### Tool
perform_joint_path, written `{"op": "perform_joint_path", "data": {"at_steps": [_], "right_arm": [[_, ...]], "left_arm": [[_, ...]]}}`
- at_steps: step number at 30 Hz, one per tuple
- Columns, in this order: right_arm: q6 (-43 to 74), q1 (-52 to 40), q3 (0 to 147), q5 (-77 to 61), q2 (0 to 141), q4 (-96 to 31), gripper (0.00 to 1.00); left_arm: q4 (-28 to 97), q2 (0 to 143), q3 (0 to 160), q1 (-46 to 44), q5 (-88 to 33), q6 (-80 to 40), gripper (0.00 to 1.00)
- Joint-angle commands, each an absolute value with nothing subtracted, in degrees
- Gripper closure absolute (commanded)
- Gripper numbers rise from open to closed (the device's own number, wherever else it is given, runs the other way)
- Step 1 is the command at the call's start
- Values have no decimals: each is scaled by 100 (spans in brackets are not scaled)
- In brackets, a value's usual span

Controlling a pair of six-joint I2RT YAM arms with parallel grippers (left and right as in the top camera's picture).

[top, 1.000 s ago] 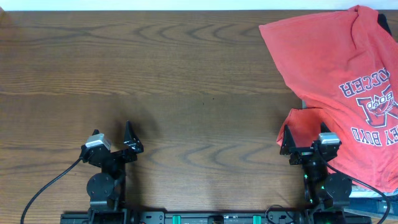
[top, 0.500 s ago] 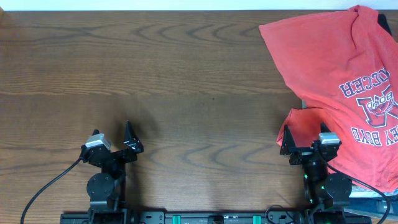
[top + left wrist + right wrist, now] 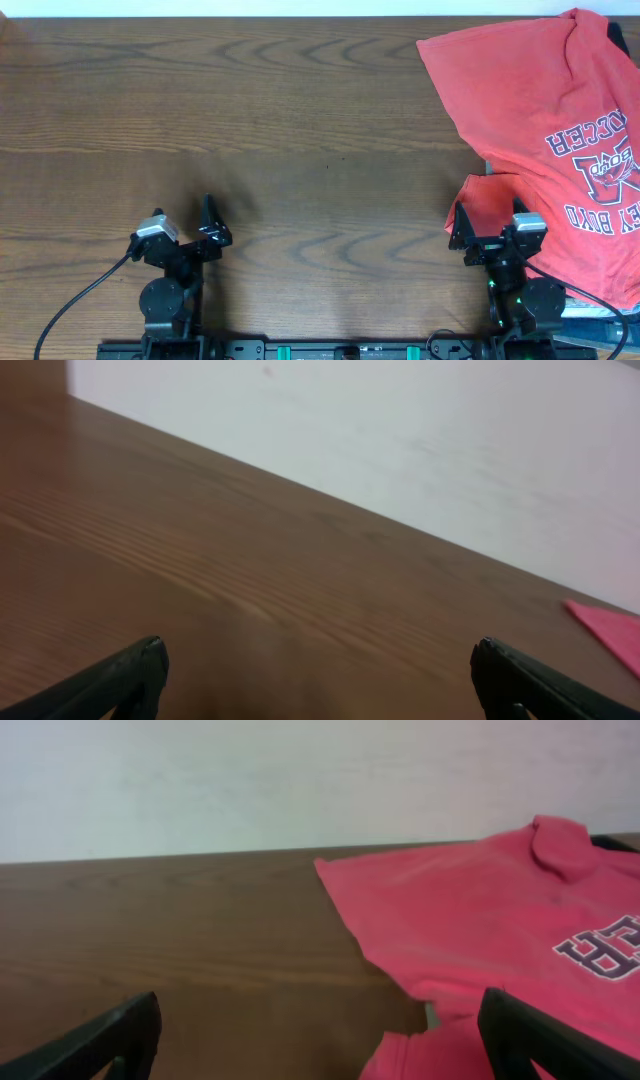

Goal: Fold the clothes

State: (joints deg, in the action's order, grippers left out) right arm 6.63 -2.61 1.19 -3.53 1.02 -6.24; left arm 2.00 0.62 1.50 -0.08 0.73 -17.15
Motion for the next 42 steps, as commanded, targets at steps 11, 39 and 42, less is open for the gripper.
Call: {"op": "perform_joint_path", "data": {"at_steps": [11,39,42], "right_arm": [[764,-303,2040,-368,2276,-1988,1],[469,-307,5332,-67,8217,-4814,16],[530,-309,5332,-89,8571,-4827,20]], "left_arm": [[1905,1621,1944,-19,-624,-1977,2],[4772,6027,4845,-19,-648,-1940,2],[4772,6034,4831,-19,-648,-1940,2]]}}
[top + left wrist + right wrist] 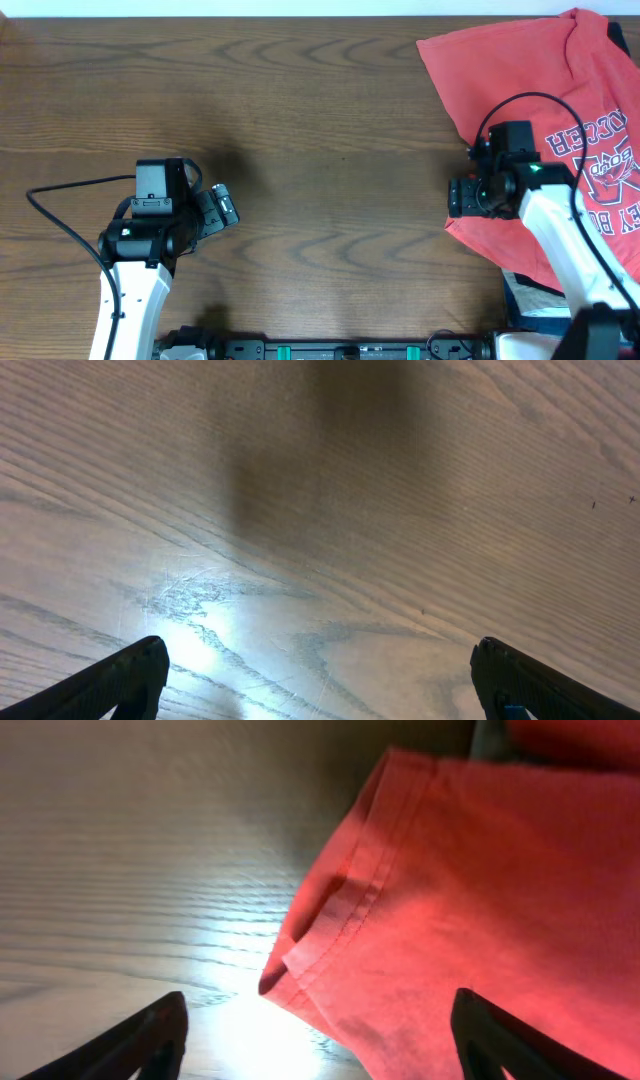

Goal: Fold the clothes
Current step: 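Reach the right gripper to the red shirt and grasp its edge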

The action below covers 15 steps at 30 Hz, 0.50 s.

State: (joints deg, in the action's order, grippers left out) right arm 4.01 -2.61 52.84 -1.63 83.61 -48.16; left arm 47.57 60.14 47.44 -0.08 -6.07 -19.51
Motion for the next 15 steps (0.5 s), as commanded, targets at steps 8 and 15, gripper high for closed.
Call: {"op": "perform_joint_path", "data": {"at_steps": [8,15], "right_arm": [[648,-443,5332,132,9445,-4654,28],[1020,-443,5328,364,9992,-4488,83]], "left_arm": [[4772,6034,4829,-19,-648,-1940,2],[4772,6034,4829,-19,-650,-1940,2]]}}
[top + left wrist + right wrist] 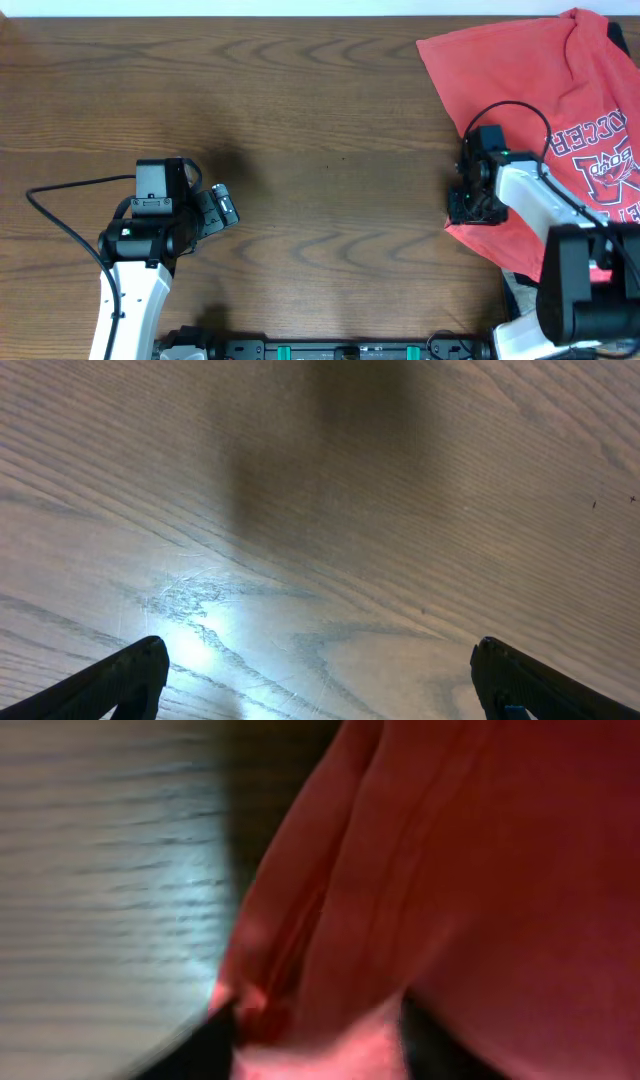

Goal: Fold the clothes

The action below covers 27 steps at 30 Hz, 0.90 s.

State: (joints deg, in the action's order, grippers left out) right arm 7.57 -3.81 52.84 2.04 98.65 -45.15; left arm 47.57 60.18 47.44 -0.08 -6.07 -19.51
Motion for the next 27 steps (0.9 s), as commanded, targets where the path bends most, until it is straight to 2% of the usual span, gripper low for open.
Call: {"op": "perform_joint_path", "data": {"at_steps": [1,6,10,17,21,27], "right_arm": [[1081,-443,5330,362,10022,-4477,99],[1160,-440,5546,141,9784,-4869,99],[1070,-443,6410,-34,9271,-5616,99],[357,-676,7985,-1881,8571,-6139,99],[364,-1365,8066,-2700,8475,-6108,99],[871,-3190,8051,-3000,8814,-5308,99]], "left_arm": [[4772,6034,4829,-19,-650,-1940,2],[4772,6034,4829,-21,-714,-1944,2],[4772,6034,4829,-21,-714,-1942,2],[4770,6034,4829,-19,-711,-1944,2],[4770,6034,4829,-19,-714,-1942,2],[4764,6034,4829,-19,-711,-1942,2]]}}
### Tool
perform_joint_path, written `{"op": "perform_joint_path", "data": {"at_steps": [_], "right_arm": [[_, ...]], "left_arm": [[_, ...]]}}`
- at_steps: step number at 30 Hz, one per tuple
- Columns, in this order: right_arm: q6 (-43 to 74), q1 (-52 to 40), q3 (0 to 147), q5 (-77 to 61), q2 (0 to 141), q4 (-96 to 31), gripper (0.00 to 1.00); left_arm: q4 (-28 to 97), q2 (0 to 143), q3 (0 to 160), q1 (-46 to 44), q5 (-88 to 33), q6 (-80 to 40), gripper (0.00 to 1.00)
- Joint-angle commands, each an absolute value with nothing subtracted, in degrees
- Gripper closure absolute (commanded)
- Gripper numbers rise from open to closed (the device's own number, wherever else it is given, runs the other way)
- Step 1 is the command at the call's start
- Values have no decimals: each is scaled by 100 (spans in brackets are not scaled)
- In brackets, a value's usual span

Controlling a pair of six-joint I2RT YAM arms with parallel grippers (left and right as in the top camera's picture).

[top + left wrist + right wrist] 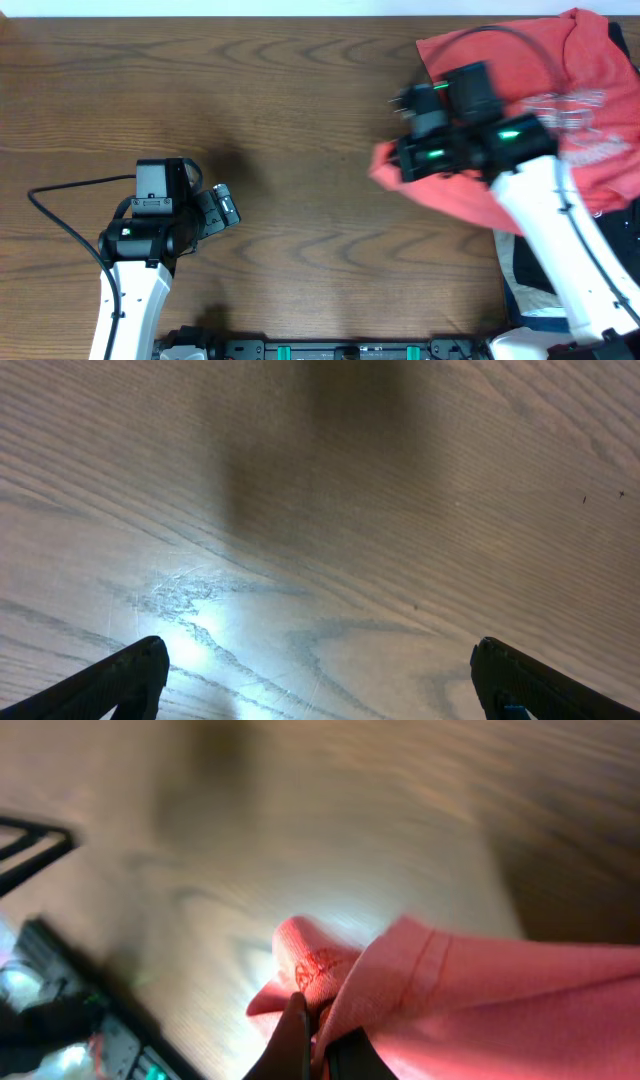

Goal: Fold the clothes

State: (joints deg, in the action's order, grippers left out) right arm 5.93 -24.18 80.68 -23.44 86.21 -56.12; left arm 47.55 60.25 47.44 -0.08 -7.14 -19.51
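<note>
A red T-shirt [520, 110] with dark lettering lies bunched at the table's right side, blurred by motion. Its near-left edge is drawn out toward the table's middle. My right gripper [393, 163] is shut on that edge; in the right wrist view the fingertips [300, 1025] pinch a hemmed fold of the red shirt [480, 1010] above the wood. My left gripper [216, 208] hovers over bare wood at the left. It is open, both fingers [135, 670] wide apart with nothing between them, in the left wrist view [318, 655].
The brown wooden table [300, 100] runs to a white wall at the far edge. A dark cloth or bin [525, 275] shows at the front right under the shirt. A black cable [60, 195] trails from the left arm. A mounting rail [340, 350] lines the front edge.
My right gripper was pressed onto the shirt's lower left hem at the right; now it is shut on that hem, farther left and farther back, with the fabric stretched after it. The left arm has not moved.
Both arms first sat folded at the front edge with open grippers, the shirt lying at the right. Then both were extended, the right gripper open above the sleeve hem. Then it was down on the hem, and now it holds the hem nearer the table's middle.
</note>
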Motion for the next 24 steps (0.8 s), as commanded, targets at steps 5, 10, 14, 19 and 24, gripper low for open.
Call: {"op": "perform_joint_path", "data": {"at_steps": [5,10,14,19,24], "right_arm": [[1310,-4254,8051,-2364,9266,-4523,99],[1332,-4499,8051,-1496,9555,-4453,84],[1328,-4274,8058,-746,9478,-4473,6],[1328,-3658,8060,-604,9124,-4580,1],[1323,-2917,8060,-598,8737,-5109,1]], "left_arm": [[4751,6034,4829,-21,-711,-1942,2],[4746,6034,4829,-19,-711,-1944,2],[4733,6034,4829,-21,-714,-2265,2],[4703,6045,4823,-21,-1151,-2976,2],[4421,6195,4698,-64,-2364,-2995,2]]}}
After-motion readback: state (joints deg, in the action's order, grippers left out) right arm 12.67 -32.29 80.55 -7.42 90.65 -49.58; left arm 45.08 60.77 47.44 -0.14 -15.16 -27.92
